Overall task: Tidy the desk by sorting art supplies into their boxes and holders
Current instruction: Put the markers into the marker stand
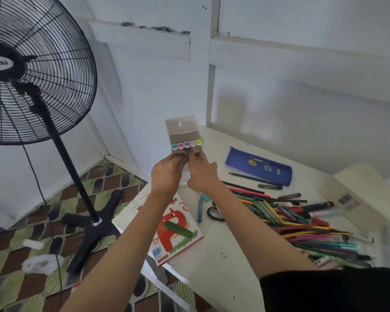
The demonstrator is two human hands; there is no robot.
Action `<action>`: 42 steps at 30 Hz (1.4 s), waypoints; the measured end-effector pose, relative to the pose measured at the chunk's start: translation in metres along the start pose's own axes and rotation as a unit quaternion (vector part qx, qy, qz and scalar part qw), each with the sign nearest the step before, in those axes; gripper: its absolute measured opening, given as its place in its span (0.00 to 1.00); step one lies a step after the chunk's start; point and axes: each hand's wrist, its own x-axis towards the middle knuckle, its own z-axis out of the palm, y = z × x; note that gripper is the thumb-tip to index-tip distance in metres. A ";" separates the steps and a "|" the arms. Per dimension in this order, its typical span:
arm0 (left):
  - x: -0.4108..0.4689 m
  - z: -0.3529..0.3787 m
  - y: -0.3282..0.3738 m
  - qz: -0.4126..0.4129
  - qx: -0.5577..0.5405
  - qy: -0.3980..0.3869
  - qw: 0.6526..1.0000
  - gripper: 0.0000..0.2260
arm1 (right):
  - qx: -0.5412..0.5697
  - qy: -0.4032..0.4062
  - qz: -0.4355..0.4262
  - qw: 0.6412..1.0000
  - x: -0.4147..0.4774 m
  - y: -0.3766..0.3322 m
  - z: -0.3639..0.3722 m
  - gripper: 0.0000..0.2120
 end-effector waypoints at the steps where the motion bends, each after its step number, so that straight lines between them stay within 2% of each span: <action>1: -0.001 0.001 0.001 -0.010 0.016 0.006 1.000 0.07 | 0.002 0.007 -0.015 1.000 0.000 0.002 0.003 0.40; 3: -0.001 0.002 0.002 -0.025 0.051 0.023 0.998 0.06 | 0.068 0.052 -0.045 0.995 -0.002 0.006 0.009 0.37; 5: -0.003 0.005 0.002 -0.006 0.088 0.049 0.995 0.06 | 0.149 0.110 -0.076 0.980 -0.011 0.015 0.011 0.31; 8: -0.012 0.012 0.005 0.038 0.118 0.137 0.983 0.05 | 0.159 0.185 -0.119 0.962 -0.039 0.037 0.010 0.29; 10: -0.022 0.019 0.016 0.040 0.118 0.201 0.972 0.05 | 0.161 0.217 -0.086 0.959 -0.062 0.059 0.013 0.25; 12: -0.035 0.031 0.037 0.069 0.085 0.205 0.973 0.02 | 0.179 0.247 -0.022 0.952 -0.090 0.084 0.017 0.23; 15: -0.055 0.052 0.072 0.139 -0.008 0.117 0.983 0.01 | 0.195 0.279 0.050 0.939 -0.133 0.117 0.020 0.22; 19: -0.076 0.083 0.120 0.197 -0.106 0.018 0.974 0.01 | 0.181 0.324 0.131 0.919 -0.190 0.153 0.013 0.18; 24: -0.090 0.111 0.175 0.247 -0.206 -0.067 0.944 0.01 | 0.139 0.372 0.239 0.886 -0.249 0.196 -0.007 0.17; 28: -0.093 0.128 0.206 0.274 -0.236 -0.149 0.920 0.01 | 0.144 0.341 0.341 0.864 -0.289 0.225 -0.019 0.18; 32: -0.092 0.141 0.232 0.256 -0.220 -0.262 0.904 0.03 | 0.171 0.268 0.427 0.847 -0.319 0.238 -0.023 0.14; 35: -0.088 0.149 0.251 0.270 -0.192 -0.312 0.891 0.04 | 0.165 0.221 0.427 0.861 -0.329 0.240 -0.025 0.08; 38: -0.085 0.154 0.267 0.287 -0.123 -0.394 0.864 0.07 | 0.169 0.192 0.418 0.872 -0.327 0.241 -0.026 0.02; 42: -0.083 0.164 0.276 0.307 -0.072 -0.424 0.849 0.12 | 0.136 0.161 0.418 0.884 -0.309 0.238 -0.018 0.02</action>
